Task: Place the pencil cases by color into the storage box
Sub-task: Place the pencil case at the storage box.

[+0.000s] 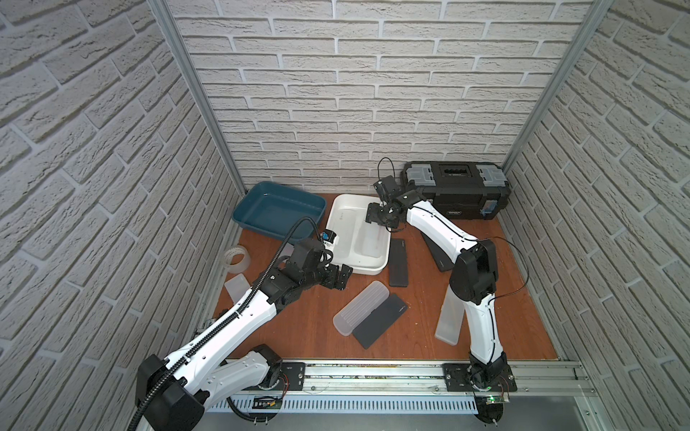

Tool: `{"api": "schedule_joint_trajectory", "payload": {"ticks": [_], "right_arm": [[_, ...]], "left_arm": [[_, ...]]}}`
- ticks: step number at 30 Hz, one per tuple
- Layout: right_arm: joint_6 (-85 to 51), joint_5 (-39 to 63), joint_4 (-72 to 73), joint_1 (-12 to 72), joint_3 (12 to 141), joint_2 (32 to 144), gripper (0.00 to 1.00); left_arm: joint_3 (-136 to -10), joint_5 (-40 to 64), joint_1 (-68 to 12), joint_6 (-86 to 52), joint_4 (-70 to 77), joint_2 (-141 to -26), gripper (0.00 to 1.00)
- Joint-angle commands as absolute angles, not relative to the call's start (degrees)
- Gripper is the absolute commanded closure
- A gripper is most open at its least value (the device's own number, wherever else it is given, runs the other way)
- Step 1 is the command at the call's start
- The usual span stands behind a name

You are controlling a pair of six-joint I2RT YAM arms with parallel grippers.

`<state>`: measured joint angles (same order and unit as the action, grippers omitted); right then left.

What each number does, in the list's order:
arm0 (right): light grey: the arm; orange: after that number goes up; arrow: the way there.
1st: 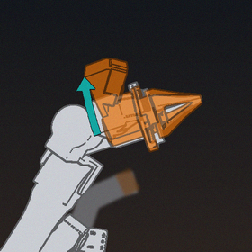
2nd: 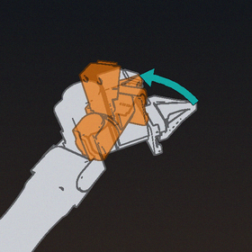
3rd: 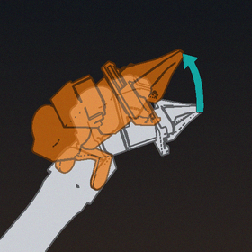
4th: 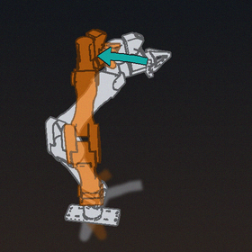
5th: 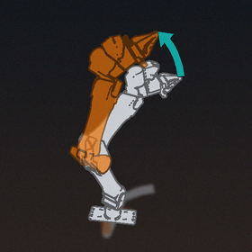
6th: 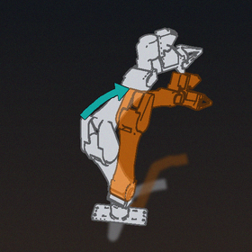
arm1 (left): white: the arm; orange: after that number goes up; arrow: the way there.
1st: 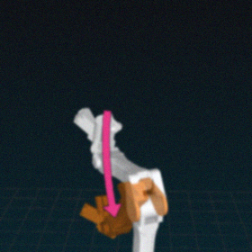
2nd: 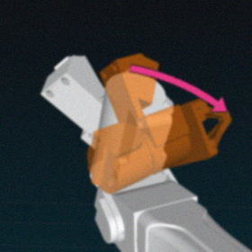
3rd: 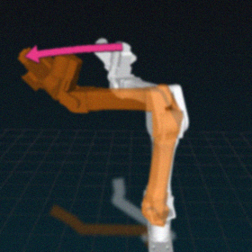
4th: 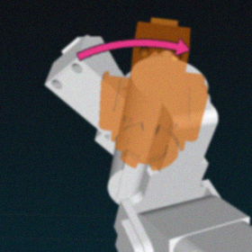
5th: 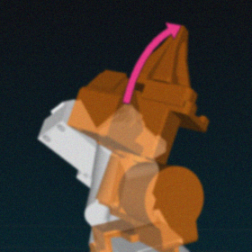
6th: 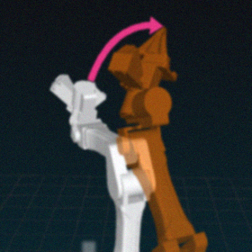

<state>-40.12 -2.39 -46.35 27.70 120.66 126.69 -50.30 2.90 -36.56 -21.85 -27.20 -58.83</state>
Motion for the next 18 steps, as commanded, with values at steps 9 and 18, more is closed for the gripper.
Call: {"api": "schedule_joint_trajectory", "payload": {"ticks": [9, 18], "right_arm": [[-41.58, -2.32, -45.23, 28.39, 131.13, 135.50, 0.36], [-40.89, -4.32, -45.30, 27.34, 135.55, 139.58, 0.35]], "left_arm": [[-51.46, 4.34, -34.90, -22.58, -28.13, -58.44, 0.02], [-50.76, 4.27, -34.39, -22.88, -27.10, -58.80, 0.02]]}}
